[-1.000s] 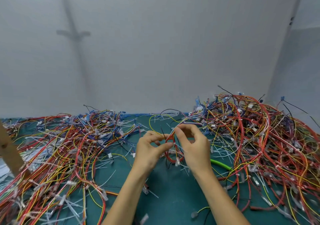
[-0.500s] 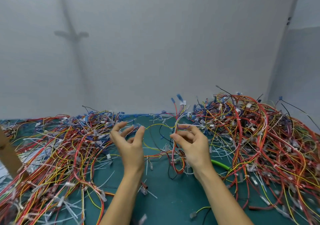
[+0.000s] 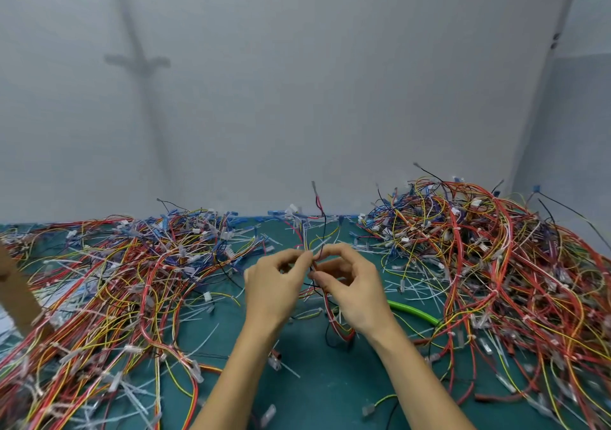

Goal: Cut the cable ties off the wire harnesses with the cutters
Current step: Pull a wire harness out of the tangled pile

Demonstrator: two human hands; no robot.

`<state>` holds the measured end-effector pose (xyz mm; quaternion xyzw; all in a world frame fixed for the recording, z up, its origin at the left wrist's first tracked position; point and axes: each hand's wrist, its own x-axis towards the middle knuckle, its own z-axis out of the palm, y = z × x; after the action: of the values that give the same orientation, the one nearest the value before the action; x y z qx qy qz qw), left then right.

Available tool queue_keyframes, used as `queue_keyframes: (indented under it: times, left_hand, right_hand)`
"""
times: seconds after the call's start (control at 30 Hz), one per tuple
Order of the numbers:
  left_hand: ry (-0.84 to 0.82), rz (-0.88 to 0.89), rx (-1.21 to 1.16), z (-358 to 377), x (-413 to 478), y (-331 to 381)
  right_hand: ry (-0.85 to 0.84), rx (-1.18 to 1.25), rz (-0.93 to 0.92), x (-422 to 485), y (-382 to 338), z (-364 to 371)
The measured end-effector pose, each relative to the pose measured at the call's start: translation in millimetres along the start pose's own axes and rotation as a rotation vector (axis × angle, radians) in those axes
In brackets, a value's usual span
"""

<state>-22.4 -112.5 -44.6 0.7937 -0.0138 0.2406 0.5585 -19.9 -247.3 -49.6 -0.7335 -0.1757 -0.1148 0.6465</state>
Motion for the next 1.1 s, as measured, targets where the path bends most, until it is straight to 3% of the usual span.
queue_keyframes:
  times: [0.1,0.3,0.47,0.53,0.67,0.83,0.93,1.1]
  left_hand:
    - [-0.124,-0.078,-0.280,1.1,2.5,1.3]
    - [-0.166,-0.215,-0.481,1.6,6.0,-2.7]
    - [-0.181,-0.263,-0.710,3.5,7.7,-0.4]
    - [-0.188,-0.281,-0.724,3.2,7.4,0.9]
    - [-0.261,-0.273,-0.726,4.6,4.3,4.9]
    - [-0.494,-0.205,-0.759,-0.7,-0.9,9.7]
    - [-0.591,-0.194,-0.780,0.2,-3.8,12.4]
    - [-0.522,-0.221,-0.810,6.9,-1.9,11.3]
  right_hand:
    - [-0.030,0.005,-0.021,0.3,0.1,-0.8]
    - [-0.083,-0.024,-0.046,-0.9,-1.6,3.2]
    - [0.018,0.362,0.120,0.4,-7.4,-1.8]
    - [0.120,0.471,0.187,3.5,-8.0,-6.5]
    - [0.271,0.397,0.261,4.5,-6.5,-6.9]
    - [0.283,0.494,0.519,5.5,-4.5,-9.5]
    - [0.262,0.413,0.594,6.3,-1.4,-10.9]
    - [0.207,0.376,0.569,5.3,2.6,-11.5]
